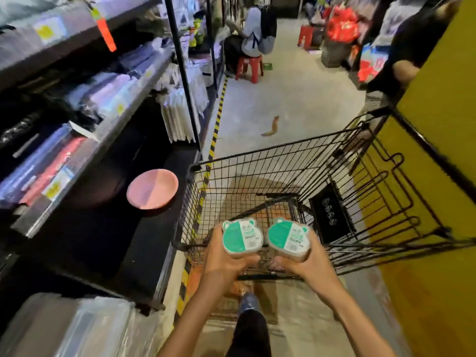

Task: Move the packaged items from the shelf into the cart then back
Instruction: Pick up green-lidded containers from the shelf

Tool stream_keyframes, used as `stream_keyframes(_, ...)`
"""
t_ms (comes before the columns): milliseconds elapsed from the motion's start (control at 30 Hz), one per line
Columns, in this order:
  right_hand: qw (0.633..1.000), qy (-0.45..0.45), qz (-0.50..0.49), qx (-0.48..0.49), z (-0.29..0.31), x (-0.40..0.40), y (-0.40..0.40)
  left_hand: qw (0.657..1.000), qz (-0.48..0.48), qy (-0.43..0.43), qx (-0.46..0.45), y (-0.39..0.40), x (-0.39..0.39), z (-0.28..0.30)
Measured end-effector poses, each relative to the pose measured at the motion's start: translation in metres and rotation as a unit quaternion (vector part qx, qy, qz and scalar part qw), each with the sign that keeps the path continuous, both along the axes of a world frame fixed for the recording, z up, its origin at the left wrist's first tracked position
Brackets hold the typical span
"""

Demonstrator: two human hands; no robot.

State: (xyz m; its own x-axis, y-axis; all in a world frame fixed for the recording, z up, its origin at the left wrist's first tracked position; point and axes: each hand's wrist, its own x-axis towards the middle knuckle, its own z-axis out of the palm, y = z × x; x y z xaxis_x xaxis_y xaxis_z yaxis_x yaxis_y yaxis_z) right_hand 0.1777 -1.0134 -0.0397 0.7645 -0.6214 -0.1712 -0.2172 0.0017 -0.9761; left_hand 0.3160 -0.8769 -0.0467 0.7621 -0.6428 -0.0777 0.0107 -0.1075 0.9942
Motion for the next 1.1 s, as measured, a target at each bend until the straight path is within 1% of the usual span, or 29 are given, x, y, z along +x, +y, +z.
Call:
stream_keyframes(167,0.999,0.018,-0.028,0.004,-0.017,0.023,-0.062,0.998,-0.06,-0.017,0.021,-0.061,0.035,-0.01)
stream_keyframes(300,0.998,0.045,-0.048,0.024,-0.035,0.05,-0.118,0.993,-0.097,0.022,0.056,-0.114,0.074,-0.023)
stream_keyframes(367,0.996,0.065,-0.052,0.026,-0.048,0.065,-0.146,0.991,-0.109,0.039,0.063,-0.141,0.095,-0.037)
stream_keyframes(500,0.993,0.099,-0.067,0.017,-0.083,0.091,-0.199,0.986,-0.137,0.027,0.092,-0.194,0.132,-0.074)
stream_keyframes(600,0.988,0.121,-0.079,0.051,-0.109,0.109,-0.236,0.981,-0.152,0.035,0.118,-0.226,0.151,-0.102)
stream_keyframes(667,0.985,0.127,-0.09,0.076,-0.128,0.124,-0.259,0.978,-0.154,0.044,0.135,-0.246,0.162,-0.124)
stream_keyframes(733,0.983,0.136,-0.091,0.077,-0.151,0.139,-0.282,0.976,-0.151,0.057,0.148,-0.264,0.173,-0.152)
stream_keyframes(833,0.983,0.161,-0.06,0.068,-0.194,0.16,-0.313,0.973,-0.14,0.071,0.168,-0.291,0.185,-0.192)
stream_keyframes(933,0.982,0.179,-0.031,0.056,-0.239,0.177,-0.339,0.967,-0.155,0.075,0.187,-0.313,0.199,-0.238)
stream_keyframes(1000,0.982,0.182,-0.018,0.057,-0.265,0.187,-0.353,0.963,-0.139,0.106,0.207,-0.327,0.206,-0.269)
stream_keyframes(1033,0.981,0.184,-0.014,0.053,-0.28,0.19,-0.36,0.964,-0.12,0.105,0.215,-0.334,0.208,-0.28)
stream_keyframes(1100,0.979,0.199,0.006,0.038,-0.303,0.197,-0.371,0.962,-0.078,0.048,0.256,-0.349,0.209,-0.298)
